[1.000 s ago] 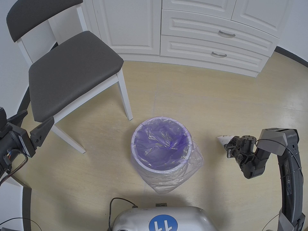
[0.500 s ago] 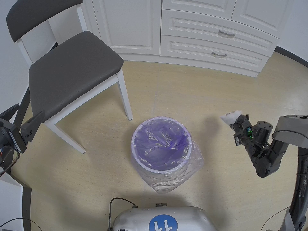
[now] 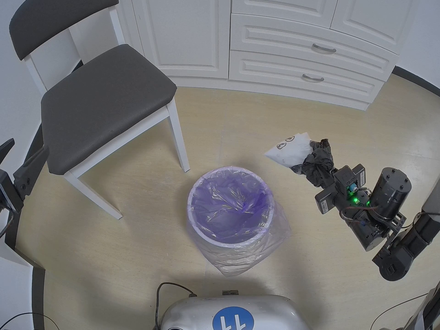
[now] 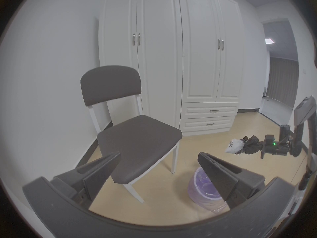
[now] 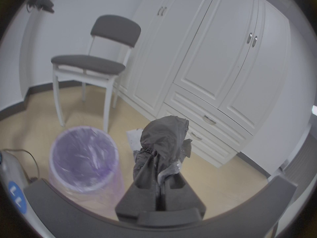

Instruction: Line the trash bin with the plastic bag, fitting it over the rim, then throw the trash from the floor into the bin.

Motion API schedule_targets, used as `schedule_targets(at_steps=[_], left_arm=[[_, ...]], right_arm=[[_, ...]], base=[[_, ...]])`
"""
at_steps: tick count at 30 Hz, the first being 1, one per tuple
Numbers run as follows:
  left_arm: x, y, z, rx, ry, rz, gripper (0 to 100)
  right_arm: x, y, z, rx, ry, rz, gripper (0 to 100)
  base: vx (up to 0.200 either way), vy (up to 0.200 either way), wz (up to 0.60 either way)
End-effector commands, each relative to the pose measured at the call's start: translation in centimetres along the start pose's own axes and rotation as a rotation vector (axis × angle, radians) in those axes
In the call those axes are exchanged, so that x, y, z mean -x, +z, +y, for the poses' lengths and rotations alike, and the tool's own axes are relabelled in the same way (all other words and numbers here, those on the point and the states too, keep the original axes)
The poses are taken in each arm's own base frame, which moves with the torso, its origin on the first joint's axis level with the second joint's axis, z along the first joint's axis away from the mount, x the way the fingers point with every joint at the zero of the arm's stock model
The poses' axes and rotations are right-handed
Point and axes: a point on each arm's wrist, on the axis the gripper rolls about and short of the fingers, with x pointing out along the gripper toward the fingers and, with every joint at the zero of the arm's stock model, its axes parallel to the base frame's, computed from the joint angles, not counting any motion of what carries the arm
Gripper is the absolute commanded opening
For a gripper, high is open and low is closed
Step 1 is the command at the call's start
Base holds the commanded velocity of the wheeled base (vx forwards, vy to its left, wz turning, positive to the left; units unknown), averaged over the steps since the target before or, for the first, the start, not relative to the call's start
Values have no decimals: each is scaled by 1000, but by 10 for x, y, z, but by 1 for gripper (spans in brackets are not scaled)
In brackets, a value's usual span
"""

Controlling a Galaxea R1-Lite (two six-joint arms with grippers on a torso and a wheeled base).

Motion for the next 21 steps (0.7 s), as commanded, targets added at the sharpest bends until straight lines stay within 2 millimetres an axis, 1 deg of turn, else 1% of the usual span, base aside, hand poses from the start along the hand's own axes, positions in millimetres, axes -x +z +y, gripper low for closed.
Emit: schedule_targets(at_steps=[1,4,6,8,10,11,13,14,16,18,19,21], left_arm=[[19,6,4,-41,10,-68,100],[24,5,4,-71,12,-73,100],[27,5,5,-86,14,-82,100],[29,5,5,-97,16,-90,100],[30,5,5,-100,18,-91,100],[31,6,5,-99,19,-99,100],[31,6,5,-99,19,-99,100],[34,7,6,-99,19,-111,100],[36,8,6,-99,21,-118,100],[36,8,6,-102,21,-121,100],[37,8,6,-103,22,-123,100],[37,9,6,-103,22,-124,100]], right_arm=[[25,36,4,-92,38,-129,0],[25,43,17,-162,102,-82,0],[19,52,26,-244,135,-26,0],[11,66,33,-359,161,53,0],[5,75,37,-442,183,126,0],[-1,81,39,-513,195,196,0],[-1,81,39,-513,195,196,0],[-12,93,42,-623,209,337,0],[-24,100,46,-715,202,480,0],[-32,104,49,-760,191,536,0],[-41,107,53,-809,173,590,0],[-51,105,62,-848,162,636,0]], base=[[0,0,0],[0,0,0],[0,0,0],[0,0,0],[0,0,0],[0,0,0],[0,0,0],[0,0,0],[0,0,0],[0,0,0],[0,0,0],[0,0,0]])
